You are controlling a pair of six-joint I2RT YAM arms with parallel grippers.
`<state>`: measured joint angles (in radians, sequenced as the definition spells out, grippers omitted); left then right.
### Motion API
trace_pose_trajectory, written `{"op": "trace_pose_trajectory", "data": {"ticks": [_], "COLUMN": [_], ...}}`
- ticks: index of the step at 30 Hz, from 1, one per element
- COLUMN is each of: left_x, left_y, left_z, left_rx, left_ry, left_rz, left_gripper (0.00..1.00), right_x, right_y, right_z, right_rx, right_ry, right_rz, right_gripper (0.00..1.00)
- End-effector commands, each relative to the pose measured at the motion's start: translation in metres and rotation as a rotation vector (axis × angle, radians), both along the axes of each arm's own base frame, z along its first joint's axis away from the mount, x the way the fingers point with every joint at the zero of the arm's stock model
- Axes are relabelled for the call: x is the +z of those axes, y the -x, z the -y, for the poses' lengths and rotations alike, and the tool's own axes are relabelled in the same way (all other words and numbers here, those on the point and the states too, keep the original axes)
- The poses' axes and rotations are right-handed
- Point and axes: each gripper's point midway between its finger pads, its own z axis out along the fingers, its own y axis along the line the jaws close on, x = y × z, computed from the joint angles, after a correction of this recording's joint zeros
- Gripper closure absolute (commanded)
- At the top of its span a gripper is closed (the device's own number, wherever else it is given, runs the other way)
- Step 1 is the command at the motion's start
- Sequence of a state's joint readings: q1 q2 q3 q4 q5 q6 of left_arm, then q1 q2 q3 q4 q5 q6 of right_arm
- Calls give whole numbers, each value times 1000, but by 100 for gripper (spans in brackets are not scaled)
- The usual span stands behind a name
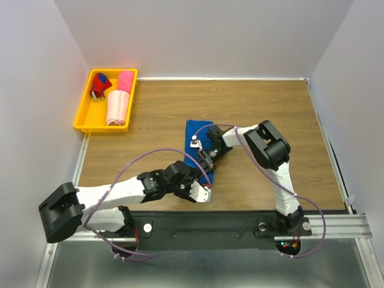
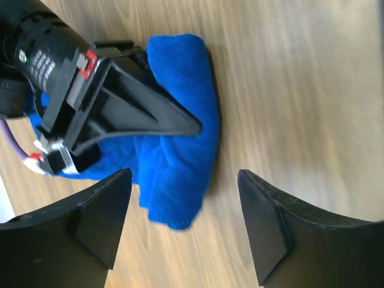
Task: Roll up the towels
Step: Roll the towel
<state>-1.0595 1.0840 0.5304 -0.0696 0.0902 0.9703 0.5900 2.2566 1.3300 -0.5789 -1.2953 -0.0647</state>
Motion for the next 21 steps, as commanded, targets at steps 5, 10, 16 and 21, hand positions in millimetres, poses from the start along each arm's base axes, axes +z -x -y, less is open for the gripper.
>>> {"op": "trace_pose_trajectory", "data": {"ticks": [5, 10, 16, 21], "left_x": [-24, -46, -52, -58], "left_y": [-30, -16, 22, 47], "left_z": [9, 10, 13, 6], "left_rx": [52, 3, -56, -52], "left_ry": [-31, -66, -86, -129], "left_rz": [124, 48, -207, -445], "left_gripper": [30, 48, 80, 87], "right_x": [-22, -20, -6, 26], "right_y": [5, 3, -27, -92], "right_z": [6, 5, 7, 21], "right_rx": [15, 20, -17, -147], "right_ry": [41, 35, 56, 84], "right_rz": [-18, -2, 128, 277], "right_gripper": [99, 99, 84, 51]}}
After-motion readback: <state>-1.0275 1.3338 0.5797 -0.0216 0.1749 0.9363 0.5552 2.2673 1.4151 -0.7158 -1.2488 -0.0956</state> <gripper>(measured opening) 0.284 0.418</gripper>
